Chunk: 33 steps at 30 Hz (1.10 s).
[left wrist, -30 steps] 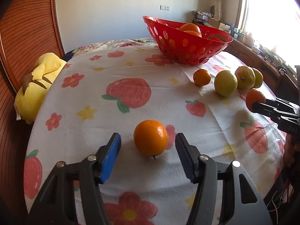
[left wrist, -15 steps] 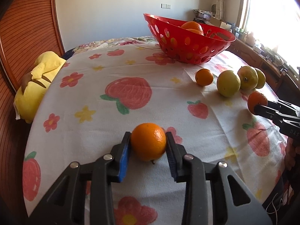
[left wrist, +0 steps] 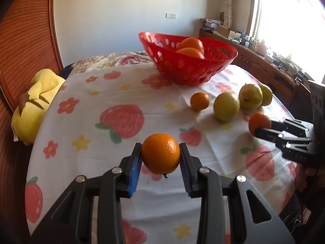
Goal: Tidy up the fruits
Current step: 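Lift and carry the orange and tangerine over the red basket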
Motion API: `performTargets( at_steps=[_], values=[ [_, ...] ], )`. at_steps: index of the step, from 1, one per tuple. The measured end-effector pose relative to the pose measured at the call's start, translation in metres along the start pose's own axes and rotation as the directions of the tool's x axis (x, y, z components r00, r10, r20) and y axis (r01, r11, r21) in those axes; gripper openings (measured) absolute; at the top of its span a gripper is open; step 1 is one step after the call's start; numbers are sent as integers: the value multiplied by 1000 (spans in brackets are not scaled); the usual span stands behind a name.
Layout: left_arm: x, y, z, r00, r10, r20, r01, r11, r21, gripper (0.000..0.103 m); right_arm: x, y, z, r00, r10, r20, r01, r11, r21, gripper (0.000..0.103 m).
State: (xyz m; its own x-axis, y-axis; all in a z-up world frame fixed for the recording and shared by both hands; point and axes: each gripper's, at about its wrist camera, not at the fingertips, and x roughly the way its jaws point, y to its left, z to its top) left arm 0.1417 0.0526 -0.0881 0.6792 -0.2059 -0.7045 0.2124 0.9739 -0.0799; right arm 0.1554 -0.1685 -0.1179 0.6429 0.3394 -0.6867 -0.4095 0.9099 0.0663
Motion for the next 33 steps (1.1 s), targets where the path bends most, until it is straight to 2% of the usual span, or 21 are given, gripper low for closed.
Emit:
performTargets(
  at_steps=[14,23,33],
  values=[
    [-7,-25,35,998,-31,55,28,998,55,34,-15,5,11,1000,8,22,-7,999,-40,43],
    [-13,-27,76,992,-34,118,26,997,68,34,-31,7,63,995,27,93,-16,993,-113,43],
    [-3,-24,120,988,-32,150,21,997,78,34,-21,-15,119,992,22,127,-5,991,-132,43]
  ],
)
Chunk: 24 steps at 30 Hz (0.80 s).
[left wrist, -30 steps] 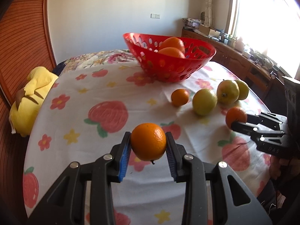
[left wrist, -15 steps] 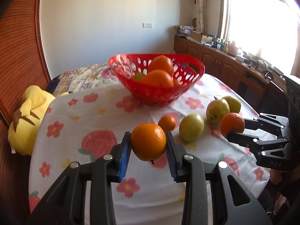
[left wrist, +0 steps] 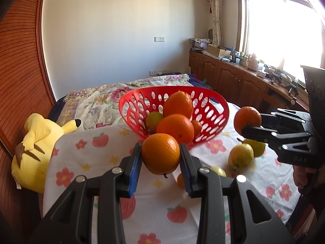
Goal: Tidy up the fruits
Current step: 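Lift and carry the orange and tangerine over the red basket, then open both tools to drop the orange and tangerine into the basket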
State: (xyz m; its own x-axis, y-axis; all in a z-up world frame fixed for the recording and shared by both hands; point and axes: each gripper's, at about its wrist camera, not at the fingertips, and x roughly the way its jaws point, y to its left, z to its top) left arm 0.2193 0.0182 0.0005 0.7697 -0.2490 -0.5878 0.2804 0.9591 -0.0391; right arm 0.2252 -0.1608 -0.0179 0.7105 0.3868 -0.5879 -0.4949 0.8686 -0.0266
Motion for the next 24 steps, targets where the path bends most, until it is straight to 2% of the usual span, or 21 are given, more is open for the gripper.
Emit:
performTargets(
  at_steps=[10,24],
  values=[
    [32,5,29,1000,-7,-4,7,1000,8,34,39,-22,29,1000,-12,-26,12,1000,-17,43],
    [75,8,44,999,-14,-30,15,1000,21,34,90,-26,34,994,-7,-114,0,998,-56,44]
  ],
)
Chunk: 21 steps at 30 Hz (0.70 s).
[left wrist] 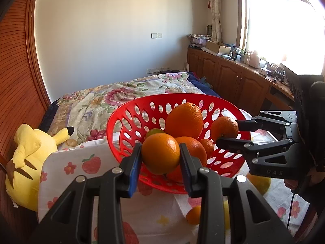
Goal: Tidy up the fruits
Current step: 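Open both tools to drop the orange and tangerine into the basket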
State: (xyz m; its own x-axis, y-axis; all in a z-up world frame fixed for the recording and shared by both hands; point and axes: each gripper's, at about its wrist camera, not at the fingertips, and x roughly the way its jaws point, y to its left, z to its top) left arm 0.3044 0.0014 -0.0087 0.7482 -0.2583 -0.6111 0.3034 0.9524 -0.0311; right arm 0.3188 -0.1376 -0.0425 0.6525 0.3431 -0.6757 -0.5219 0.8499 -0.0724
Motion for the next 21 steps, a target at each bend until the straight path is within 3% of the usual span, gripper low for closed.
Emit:
performTargets(
  at_steps=[21],
  values=[
    [27,1,6,999,11,-37,-11,1000,7,34,-4,-8,3,1000,-1,20,1,1000,10,47]
  ],
)
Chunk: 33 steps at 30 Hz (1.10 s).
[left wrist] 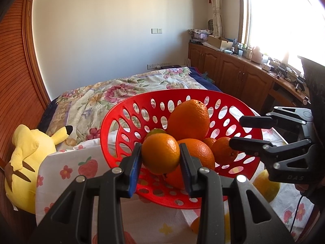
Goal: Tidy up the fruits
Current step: 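Open both tools to drop the orange and tangerine into the basket, then move both open tools back toward the yellow pears on the table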
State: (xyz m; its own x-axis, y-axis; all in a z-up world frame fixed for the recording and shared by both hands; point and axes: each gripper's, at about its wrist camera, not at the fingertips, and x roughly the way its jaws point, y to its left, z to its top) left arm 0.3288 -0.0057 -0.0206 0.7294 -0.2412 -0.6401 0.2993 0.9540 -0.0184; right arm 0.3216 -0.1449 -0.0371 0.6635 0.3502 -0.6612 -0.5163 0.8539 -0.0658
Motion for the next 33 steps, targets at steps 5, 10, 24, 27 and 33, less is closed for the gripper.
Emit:
performTargets(
  at_steps=[5,10,24,27,33],
  values=[
    [9,0,-3,999,17,-28,-17,1000,1,35,-5,-2,0,1000,-3,14,2,1000,11,47],
    [9,3,-2,999,23,-25,-23,1000,-4,36,-8,-2,0,1000,-7,23,7,1000,9,47],
    [-34,1,-17,999,22,36,-20,999,-38,41,-37,-6,-16,999,2,53,-5,999,50,48],
    [-48,-2,-28,999,23,49,-21,999,-44,45,-49,-8,-24,998,-5,62,0,998,70,49],
    [-71,-10,-46,998,21,66,-18,999,-47,45,-67,-19,-46,998,-23,58,15,992,124,49]
  ],
)
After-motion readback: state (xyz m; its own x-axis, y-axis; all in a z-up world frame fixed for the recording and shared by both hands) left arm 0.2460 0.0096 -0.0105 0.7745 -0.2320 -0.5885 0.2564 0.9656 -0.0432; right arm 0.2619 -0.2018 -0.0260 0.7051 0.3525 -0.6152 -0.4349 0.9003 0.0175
